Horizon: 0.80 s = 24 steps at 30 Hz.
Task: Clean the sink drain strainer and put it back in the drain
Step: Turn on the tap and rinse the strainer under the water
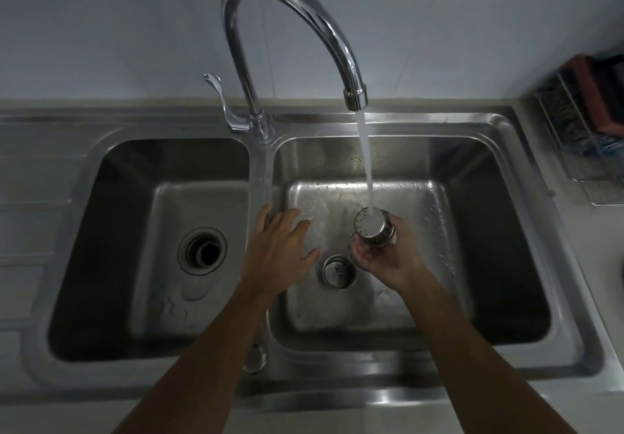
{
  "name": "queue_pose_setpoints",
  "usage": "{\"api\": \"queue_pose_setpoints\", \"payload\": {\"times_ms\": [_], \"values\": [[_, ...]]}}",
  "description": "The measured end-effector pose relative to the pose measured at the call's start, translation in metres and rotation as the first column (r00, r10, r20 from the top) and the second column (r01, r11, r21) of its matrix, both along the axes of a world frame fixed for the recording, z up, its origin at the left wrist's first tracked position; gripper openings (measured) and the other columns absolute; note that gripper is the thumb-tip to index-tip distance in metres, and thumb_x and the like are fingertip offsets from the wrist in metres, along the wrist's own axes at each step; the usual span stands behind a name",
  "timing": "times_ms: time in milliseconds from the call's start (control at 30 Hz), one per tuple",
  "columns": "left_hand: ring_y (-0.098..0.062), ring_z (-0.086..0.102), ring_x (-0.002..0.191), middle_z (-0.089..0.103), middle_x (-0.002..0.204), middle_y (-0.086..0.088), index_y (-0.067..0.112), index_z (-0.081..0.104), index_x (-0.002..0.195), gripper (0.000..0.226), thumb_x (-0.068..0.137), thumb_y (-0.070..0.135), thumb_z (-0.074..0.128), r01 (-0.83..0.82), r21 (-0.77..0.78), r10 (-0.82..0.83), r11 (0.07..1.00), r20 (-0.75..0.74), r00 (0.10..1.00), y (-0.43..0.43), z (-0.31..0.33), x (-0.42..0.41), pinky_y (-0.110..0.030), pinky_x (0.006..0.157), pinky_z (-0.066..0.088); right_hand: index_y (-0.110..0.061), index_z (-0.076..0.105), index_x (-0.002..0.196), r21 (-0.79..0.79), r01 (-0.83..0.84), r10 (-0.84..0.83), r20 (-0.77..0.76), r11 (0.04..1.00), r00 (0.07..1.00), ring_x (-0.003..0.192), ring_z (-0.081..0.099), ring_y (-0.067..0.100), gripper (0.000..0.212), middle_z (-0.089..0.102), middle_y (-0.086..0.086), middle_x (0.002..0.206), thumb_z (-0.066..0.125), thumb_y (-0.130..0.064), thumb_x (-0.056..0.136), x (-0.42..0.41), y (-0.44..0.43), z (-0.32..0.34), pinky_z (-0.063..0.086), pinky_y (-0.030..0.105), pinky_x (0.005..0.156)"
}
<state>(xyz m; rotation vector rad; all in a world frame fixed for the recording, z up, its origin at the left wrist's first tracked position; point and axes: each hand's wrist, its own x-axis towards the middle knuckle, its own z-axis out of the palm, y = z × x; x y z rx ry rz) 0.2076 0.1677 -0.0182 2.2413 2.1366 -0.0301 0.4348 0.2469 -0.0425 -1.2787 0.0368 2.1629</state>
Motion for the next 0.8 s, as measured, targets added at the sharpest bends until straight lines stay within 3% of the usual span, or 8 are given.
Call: {"api": "queue_pose_setpoints", "payload": {"times_ms": [133,300,367,433,500,533,600,800], "values": [[-0.02,0.057,0.128,0.059,0.14,-0.001,0.025,0.066,0.132,0.066,0.089,0.071,0.045,-0.016,0.019,0.016,1.0,0.009,1.0,0.001,-0.002,-0.001,-0.05,0.124,0.019,0.003,0.061,0.127,-0.049,0.139,-0.14,0.0,0.989,0.99,0.107,0.062,0.028,0.058,0.059,0.023,0.124,0.074,-0.039,0.089,0.003,0.011,0.009,0.063,0.039,0.077],[-0.02,0.06,0.121,0.062,0.132,-0.001,0.025,0.07,0.126,0.061,0.087,0.07,0.054,-0.025,0.046,0.024,0.999,0.014,1.0,0.001,-0.002,0.0,-0.049,0.122,0.024,-0.002,0.068,0.124,-0.017,0.007,-0.007,0.02,1.0,1.0,0.108,0.068,0.037,0.049,0.062,0.026,0.123,0.08,-0.031,0.086,0.003,0.005,0.016,0.063,0.041,0.08],[-0.02,0.061,0.12,0.064,0.131,-0.001,0.025,0.07,0.126,0.06,0.086,0.069,0.056,-0.032,0.041,0.031,0.999,0.016,0.999,0.001,-0.002,0.0,-0.049,0.122,0.025,-0.004,0.068,0.123,0.056,-0.036,0.028,0.147,0.998,0.989,0.106,0.068,0.033,0.047,0.065,0.024,0.122,0.081,-0.032,0.087,0.002,0.003,0.013,0.063,0.041,0.082],[-0.02,0.061,0.12,0.064,0.13,-0.001,0.025,0.07,0.126,0.06,0.087,0.068,0.055,-0.038,0.031,0.038,0.999,0.012,0.999,0.002,-0.002,0.0,-0.049,0.122,0.025,-0.009,0.067,0.117,0.252,-0.304,0.101,0.593,0.919,0.799,0.102,0.068,0.024,0.046,0.068,0.02,0.122,0.084,-0.036,0.084,0.0,0.002,0.006,0.062,0.041,0.086],[-0.02,0.061,0.12,0.064,0.13,-0.001,0.025,0.07,0.125,0.06,0.087,0.068,0.054,-0.04,0.039,0.04,0.998,0.005,0.999,0.002,-0.003,0.0,-0.049,0.122,0.025,-0.013,0.06,0.128,0.281,-0.739,-0.072,0.951,0.613,0.301,0.105,0.064,0.018,0.063,0.062,0.008,0.127,0.088,-0.035,0.077,0.003,-0.001,-0.001,0.058,0.036,0.091],[-0.019,0.061,0.12,0.064,0.13,-0.001,0.025,0.07,0.125,0.06,0.087,0.068,0.053,-0.04,0.045,0.04,0.998,0.001,0.999,0.002,-0.004,0.0,-0.049,0.122,0.025,-0.013,0.056,0.136,0.242,-0.853,-0.198,0.966,0.463,0.167,0.107,0.061,0.018,0.073,0.058,0.006,0.129,0.089,-0.033,0.074,0.005,-0.003,-0.005,0.056,0.035,0.091],[-0.019,0.061,0.119,0.064,0.129,-0.001,0.025,0.071,0.124,0.06,0.087,0.068,0.052,-0.036,0.056,0.036,0.998,0.002,0.999,0.002,-0.005,0.0,-0.049,0.122,0.026,-0.012,0.053,0.139,0.19,-0.923,-0.284,0.954,0.336,0.093,0.11,0.059,0.022,0.08,0.054,0.007,0.13,0.09,-0.029,0.07,0.008,-0.008,-0.008,0.055,0.035,0.09],[-0.02,0.063,0.116,0.065,0.126,-0.001,0.023,0.072,0.121,0.06,0.086,0.067,0.052,-0.042,0.07,0.041,0.997,0.011,0.999,0.001,-0.008,-0.001,-0.048,0.122,0.025,-0.015,0.054,0.139,0.188,-0.925,-0.307,0.948,0.33,0.083,0.112,0.06,0.023,0.079,0.055,0.006,0.13,0.09,-0.035,0.072,0.018,-0.005,-0.012,0.055,0.031,0.089]]}}
